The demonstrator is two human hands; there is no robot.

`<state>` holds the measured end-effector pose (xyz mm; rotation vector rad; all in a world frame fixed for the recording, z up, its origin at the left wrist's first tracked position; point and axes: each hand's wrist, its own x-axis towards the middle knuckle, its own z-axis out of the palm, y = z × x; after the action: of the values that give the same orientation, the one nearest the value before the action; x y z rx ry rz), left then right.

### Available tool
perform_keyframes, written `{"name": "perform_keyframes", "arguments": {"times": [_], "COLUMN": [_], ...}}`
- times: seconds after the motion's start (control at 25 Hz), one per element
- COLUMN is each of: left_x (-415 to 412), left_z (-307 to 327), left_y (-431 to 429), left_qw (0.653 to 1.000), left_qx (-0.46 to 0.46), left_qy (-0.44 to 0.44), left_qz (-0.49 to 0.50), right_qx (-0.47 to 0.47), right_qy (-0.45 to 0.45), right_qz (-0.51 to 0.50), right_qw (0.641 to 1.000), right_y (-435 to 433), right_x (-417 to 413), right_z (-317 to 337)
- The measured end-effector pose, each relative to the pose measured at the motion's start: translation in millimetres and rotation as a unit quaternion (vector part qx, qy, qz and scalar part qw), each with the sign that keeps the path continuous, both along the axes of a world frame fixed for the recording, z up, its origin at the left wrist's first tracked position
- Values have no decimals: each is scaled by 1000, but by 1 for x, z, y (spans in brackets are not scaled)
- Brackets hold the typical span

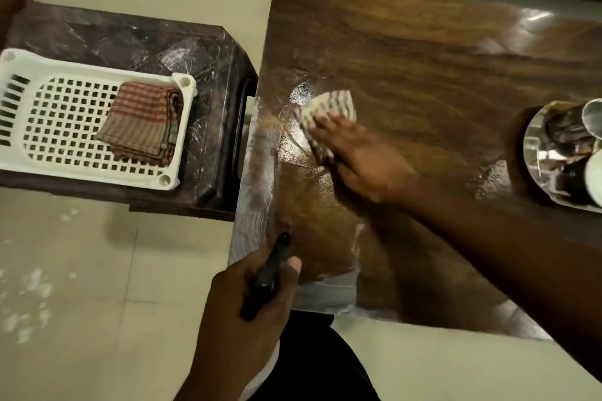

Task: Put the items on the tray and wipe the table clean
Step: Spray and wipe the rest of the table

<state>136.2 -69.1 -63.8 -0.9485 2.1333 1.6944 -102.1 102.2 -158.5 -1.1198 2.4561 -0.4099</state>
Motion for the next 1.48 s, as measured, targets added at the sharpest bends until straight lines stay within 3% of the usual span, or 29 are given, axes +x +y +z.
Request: {"name": "perform_keyframes", "arguments": {"times": [0.08, 0.16, 0.24, 0.32, 0.4, 0.48, 0.56, 0.68, 0.76, 0.88, 1.0, 1.16, 1.24, 1.36, 1.48], "left_x": [9, 19, 28, 36, 41, 49, 57, 68, 73, 86, 96, 95, 96, 103, 105], "left_z": [1, 4, 4, 4, 4, 2, -1, -7, -8, -5, -1, 0, -1, -5, -9], "left_y": [4, 6, 5, 5, 4, 5, 7, 5, 3, -2, -5, -10, -11, -12, -5], "left_qw": [999, 998, 998, 998, 996, 995, 994, 995, 997, 998, 999, 998, 997, 997, 997], "left_qx": [3, -7, -15, -23, -61, -80, -84, -76, -43, -29, -5, -48, -56, -34, -28], "left_qy": [27, 50, 56, 56, 61, 65, 63, 52, 50, 42, 18, 34, 42, 52, 56], "left_qz": [18, 28, 37, 32, 8, -4, 2, 29, 42, 45, 43, -15, -42, -50, -45], "right_qx": [-17, -21, -22, -29, -42, -32, -6, 2, -8, -31, -55, -53, -33, 1, -37], "right_qy": [-3, -9, -11, -18, -38, -37, -15, 8, 0, -2, -21, -28, -35, -19, 16], "right_qz": [-119, -166, -60, 130, 303, 394, 333, 72, -38, -93, -18, 241, 219, 8, -279], "right_qw": [993, 986, 998, 991, 951, 918, 943, 997, 999, 995, 998, 969, 975, 1000, 960], "right_y": [-46, -80, -81, -51, -23, -19, -42, -94, -116, -127, -95, -18, 34, 110, 118], "right_x": [-21, -3, 49, 106, 137, 121, 84, 7, -23, 11, 125, 227, 222, 201, 198], "right_z": [2, 1, -4, -4, -1, 1, 3, 9, 14, 12, 6, -5, -5, 5, 10]}}
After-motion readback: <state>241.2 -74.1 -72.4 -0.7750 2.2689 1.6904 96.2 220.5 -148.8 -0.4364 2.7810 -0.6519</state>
